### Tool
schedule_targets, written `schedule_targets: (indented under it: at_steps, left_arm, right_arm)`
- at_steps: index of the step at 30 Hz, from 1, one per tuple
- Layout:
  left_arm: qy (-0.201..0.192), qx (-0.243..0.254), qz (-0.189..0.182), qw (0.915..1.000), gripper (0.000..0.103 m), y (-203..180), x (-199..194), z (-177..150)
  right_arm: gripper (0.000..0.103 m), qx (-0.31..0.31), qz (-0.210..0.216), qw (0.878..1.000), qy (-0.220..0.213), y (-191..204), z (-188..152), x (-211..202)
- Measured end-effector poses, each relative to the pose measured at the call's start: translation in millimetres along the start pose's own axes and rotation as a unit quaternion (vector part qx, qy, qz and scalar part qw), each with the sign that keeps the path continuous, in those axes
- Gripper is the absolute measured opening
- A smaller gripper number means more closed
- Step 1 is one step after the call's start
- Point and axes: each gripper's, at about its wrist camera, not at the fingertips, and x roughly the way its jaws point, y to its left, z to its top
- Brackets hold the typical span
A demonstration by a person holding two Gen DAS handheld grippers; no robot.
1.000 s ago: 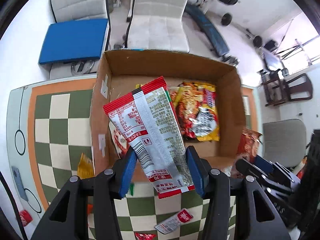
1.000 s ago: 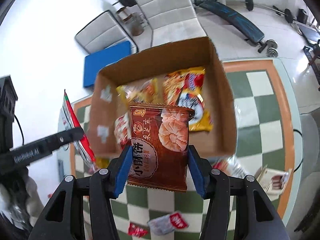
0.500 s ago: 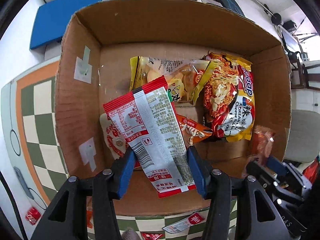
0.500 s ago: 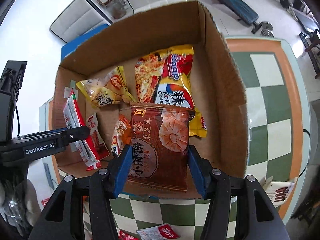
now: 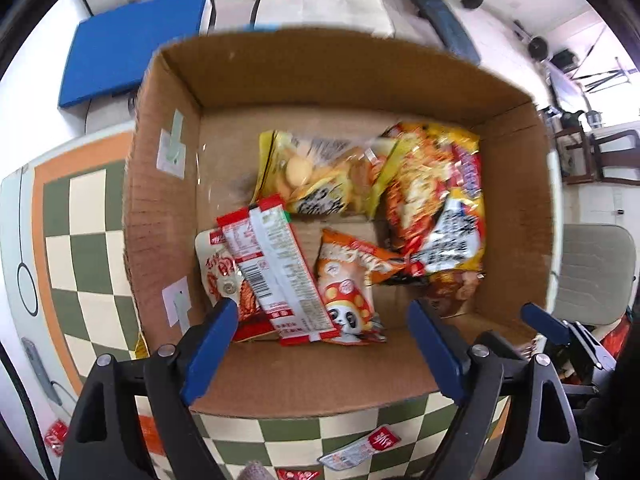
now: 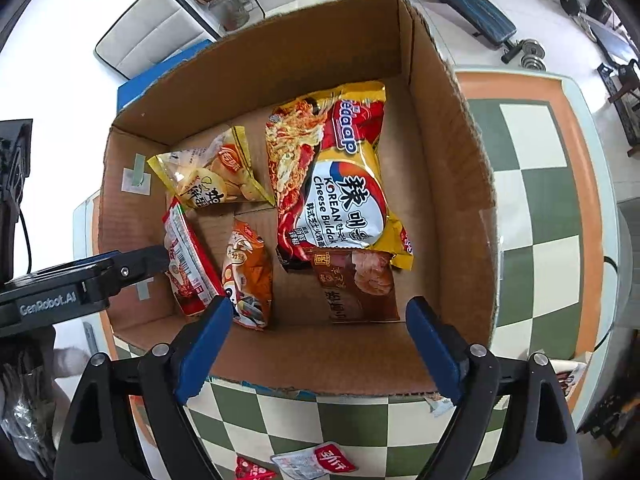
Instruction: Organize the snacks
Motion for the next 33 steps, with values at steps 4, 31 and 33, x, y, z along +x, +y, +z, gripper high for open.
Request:
schedule_targets:
  at_steps: [4, 31, 33]
  left_arm:
    - [-0.072, 0.009, 0.025, 0.9971, 0.087, -6, -32, -13]
    - [-0.003, -0.094, 0.106, 0.9899, 0.087, 77, 30, -287]
    - [0.005, -0.099, 0.115, 0.9884, 0.087, 84, 38, -298]
  right_arm:
    - [0.094, -0.018, 0.001, 1.000, -0.021, 7, -6, -18]
    - [0.096, 0.198, 0.081, 0.953, 0.215, -44, -240, 81]
    - [0.096, 0.219, 0.072, 0.947, 0.223, -42, -246, 96]
